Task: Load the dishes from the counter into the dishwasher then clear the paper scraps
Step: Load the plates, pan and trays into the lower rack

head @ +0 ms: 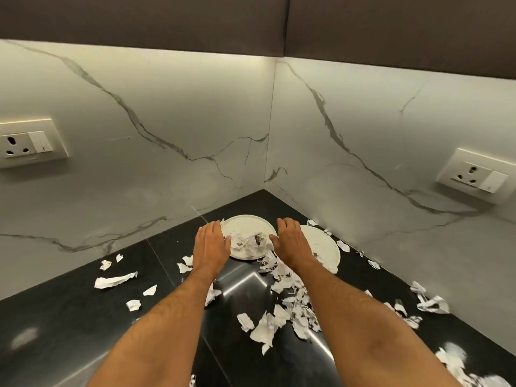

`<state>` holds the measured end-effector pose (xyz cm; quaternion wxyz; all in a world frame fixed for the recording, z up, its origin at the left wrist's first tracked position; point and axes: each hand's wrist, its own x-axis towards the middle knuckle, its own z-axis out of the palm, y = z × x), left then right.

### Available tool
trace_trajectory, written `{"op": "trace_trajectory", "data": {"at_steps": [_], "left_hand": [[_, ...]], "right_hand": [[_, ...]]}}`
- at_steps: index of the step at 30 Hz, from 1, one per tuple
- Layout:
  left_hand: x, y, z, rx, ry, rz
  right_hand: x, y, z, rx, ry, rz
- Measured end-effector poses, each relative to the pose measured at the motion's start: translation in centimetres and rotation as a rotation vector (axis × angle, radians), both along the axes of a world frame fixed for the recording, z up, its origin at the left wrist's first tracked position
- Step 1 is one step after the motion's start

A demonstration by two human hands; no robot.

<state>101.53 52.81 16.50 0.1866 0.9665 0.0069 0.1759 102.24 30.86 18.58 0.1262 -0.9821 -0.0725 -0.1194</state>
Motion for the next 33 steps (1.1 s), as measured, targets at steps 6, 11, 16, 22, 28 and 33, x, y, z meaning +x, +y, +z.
{"op": "trace_trajectory", "data": {"at_steps": [6,11,16,22,28,33], "left_hand": [[5.3,1.0,-1.6,-0.034,0.081,0.018],[10.1,1.2,-4.1,-0.113,0.209,0.023],[13.9,1.3,-6.2,-0.138,0.361,0.055],[16.0,1.4,-6.9,-0.233,0.461,0.167],[17.4,2.4,-7.1,-0.550,0.448,0.325],[17.3,1.4,-4.7,-0.715,0.367,0.231]], "right_hand": [[7.0,1.1,-1.3,0.037,0.036,-0.022],[12.1,1.4,-3.4,0.053,0.123,-0.076],[16.2,1.6,-5.9,-0.007,0.314,-0.114],[18.5,2.1,-7.8,0.015,0.447,-0.189],[18.6,2.1,-8.3,0.207,0.404,-0.305],[17.5,3.1,-7.5,0.232,0.370,-0.278]]}}
